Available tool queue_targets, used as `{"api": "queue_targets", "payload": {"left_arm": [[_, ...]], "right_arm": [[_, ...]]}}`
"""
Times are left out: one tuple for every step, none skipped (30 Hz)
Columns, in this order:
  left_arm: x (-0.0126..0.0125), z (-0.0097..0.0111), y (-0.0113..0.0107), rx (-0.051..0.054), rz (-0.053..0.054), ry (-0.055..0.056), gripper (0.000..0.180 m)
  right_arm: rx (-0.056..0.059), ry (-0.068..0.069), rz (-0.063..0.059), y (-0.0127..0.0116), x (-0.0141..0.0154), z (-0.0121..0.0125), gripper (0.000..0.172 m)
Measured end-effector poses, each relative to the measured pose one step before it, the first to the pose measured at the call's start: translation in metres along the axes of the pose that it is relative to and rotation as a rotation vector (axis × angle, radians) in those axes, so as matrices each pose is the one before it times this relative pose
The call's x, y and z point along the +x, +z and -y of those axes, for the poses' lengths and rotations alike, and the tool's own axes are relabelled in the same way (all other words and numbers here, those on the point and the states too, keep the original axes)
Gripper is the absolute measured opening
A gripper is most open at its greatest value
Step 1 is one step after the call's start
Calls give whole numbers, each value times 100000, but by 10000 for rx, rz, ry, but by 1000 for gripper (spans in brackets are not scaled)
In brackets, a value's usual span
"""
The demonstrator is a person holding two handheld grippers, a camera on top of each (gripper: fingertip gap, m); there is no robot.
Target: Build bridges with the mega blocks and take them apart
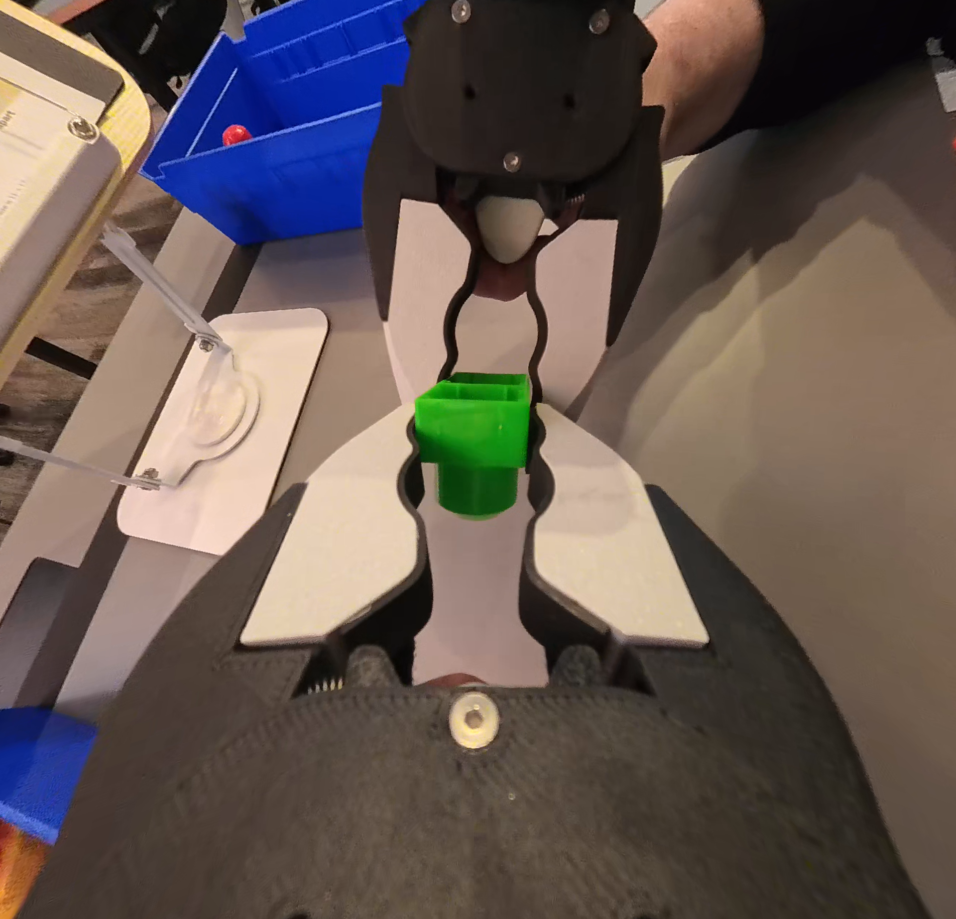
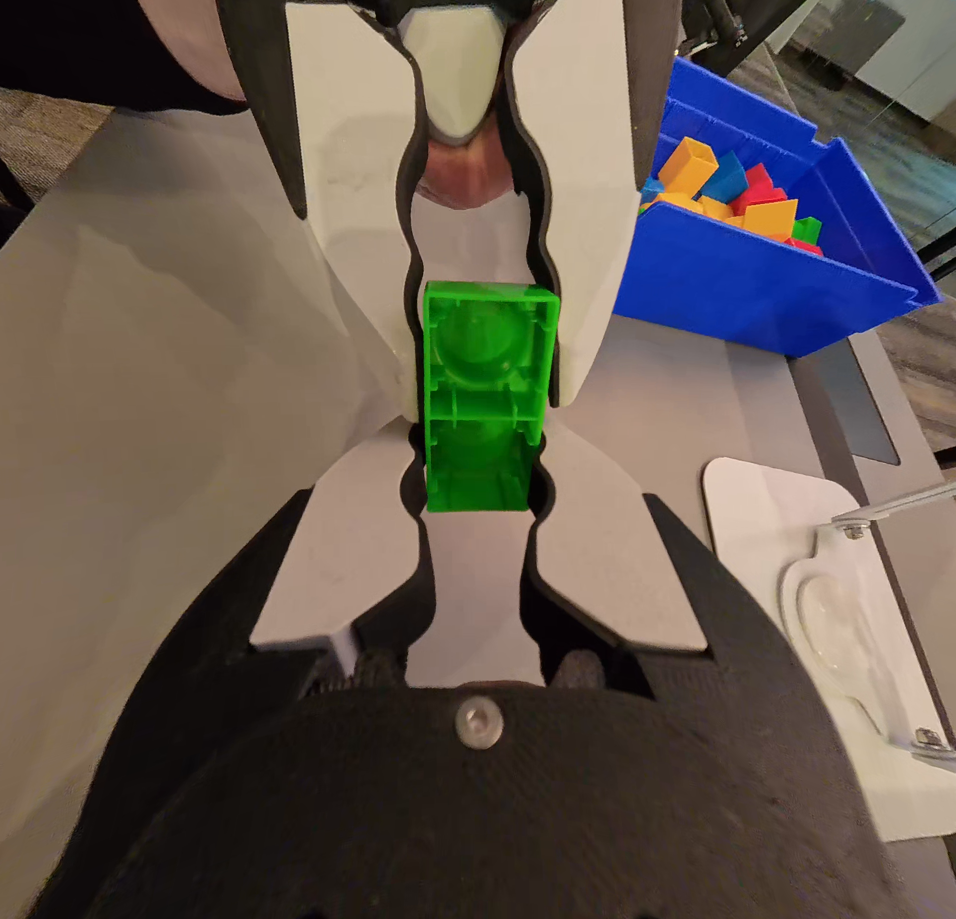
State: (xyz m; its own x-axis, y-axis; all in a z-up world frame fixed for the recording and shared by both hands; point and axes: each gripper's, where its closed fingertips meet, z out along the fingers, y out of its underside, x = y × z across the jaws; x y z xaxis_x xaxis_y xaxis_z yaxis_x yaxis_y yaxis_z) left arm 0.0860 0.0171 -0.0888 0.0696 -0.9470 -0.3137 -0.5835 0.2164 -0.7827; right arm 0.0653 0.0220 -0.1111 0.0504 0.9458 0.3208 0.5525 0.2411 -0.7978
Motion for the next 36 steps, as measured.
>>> {"api": "queue_targets", "payload": {"left_arm": [[78, -40, 5, 23, -15, -77, 36], [55, 47, -98, 99, 12, -28, 37], [-2, -2, -171, 89, 3, -48, 38], [-117, -70, -298, 42, 40, -89, 42], [-219, 96, -482, 142, 68, -157, 52], [-320, 105, -712, 152, 93, -134, 58], [-763, -121, -1033, -12, 313, -2, 61], [-1307, -371, -1333, -139, 535, 105, 61], [-1716, -656, -1494, -251, 604, 101, 59], [-1973, -928, -1490, -352, 573, 21, 57], [-2069, -1127, -1388, -406, 495, 25, 54], [-2201, -1361, -1175, -452, 463, -7, 51], [-2361, -1702, -845, -567, 452, -98, 48], [-2441, -1972, -439, -690, 471, -149, 47], [-2063, -2052, 15, -777, 272, -135, 46], [-1873, -1929, 380, -747, 246, -117, 41], [-1813, -1718, 687, -687, 316, -79, 38], [-1249, -1378, 936, -516, 87, 100, 36], [-1033, -1421, 1117, -588, 42, 206, 33], [-930, -1513, 1234, -729, 17, 94, 31], [-611, -1319, 1202, -714, -128, 106, 28], [-308, -785, 1064, -471, -210, 265, 22], [-361, -358, 924, -284, -57, 340, 19], [-314, -413, 879, -392, -44, 327, 15], [-279, -756, 863, -687, -65, 317, 13], [-322, -714, 820, -724, 19, 409, 15], [-281, -534, 755, -605, 51, 454, 18], [-35, -388, 692, -491, -109, 361, 21], [185, -170, 638, -329, -248, 229, 26], [255, -55, 614, -235, -244, 191, 30], [201, -64, 562, -253, -149, 209, 31], [-89, -74, 447, -287, 94, 244, 33], [-69, 130, 217, -160, 70, 246, 29], [174, 506, 36, 106, -150, 46, 21], [578, 454, 68, 111, -492, -51, 5], [171, 15, 333, -158, -111, -13, 2]], "right_arm": [[45, 28, 0, -11, -79, -46, 37], [107, 68, -8, -15, -53, 39, 37], [77, 85, -21, 4, -27, -7, 37], [7, 65, -125, -32, 176, -171, 37], [-12, 50, -164, -111, 338, -284, 37], [3, 107, -80, -180, 313, -334, 37], [68, 168, -80, -265, 330, -308, 37], [84, 182, -90, -301, 308, -306, 37], [23, 135, -56, -254, 181, -403, 37], [3, 71, -71, -194, 123, -449, 37], [17, 71, -71, -122, 70, -414, 37], [-2, 67, -28, -33, -7, -421, 37], [-59, 42, 4, 51, -69, -462, 37], [-82, 13, 16, 114, -87, -431, 37], [-53, -8, 10, 115, -68, -321, 37], [-6, -8, 15, 100, -51, -188, 37], [13, 33, 41, 92, -65, -95, 37], [10, 36, 51, 89, -81, -39, 37], [7, -9, 8, 61, -45, -18, 37], [3, -20, -1, 38, -49, -16, 37], [-5, -2, 31, 19, -79, -18, 37], [-12, 3, 10, 16, -36, -43, 37], [11, 2, -11, -8, 13, -18, 37], [16, 22, 36, 4, -34, -16, 37], [1, 32, 45, 24, -41, -45, 37], [-5, 17, 15, 22, -5, -59, 37], [-5, 13, 38, 48, -39, -66, 37], [0, 17, 40, 39, -43, -79, 37], [-6, 11, 18, 35, -11, -86, 37], [-25, 3, 27, 26, -15, -96, 37], [-16, 4, 35, 19, -22, -81, 37], [10, 15, 24, 4, -16, -31, 37], [12, 25, 20, -8, 8, -19, 37], [3, 19, 1, 0, 24, -19, 37], [-5, 10, -11, -1, 44, -39, 37], [-1, 6, -12, -6, 41, -24, 37]]}}
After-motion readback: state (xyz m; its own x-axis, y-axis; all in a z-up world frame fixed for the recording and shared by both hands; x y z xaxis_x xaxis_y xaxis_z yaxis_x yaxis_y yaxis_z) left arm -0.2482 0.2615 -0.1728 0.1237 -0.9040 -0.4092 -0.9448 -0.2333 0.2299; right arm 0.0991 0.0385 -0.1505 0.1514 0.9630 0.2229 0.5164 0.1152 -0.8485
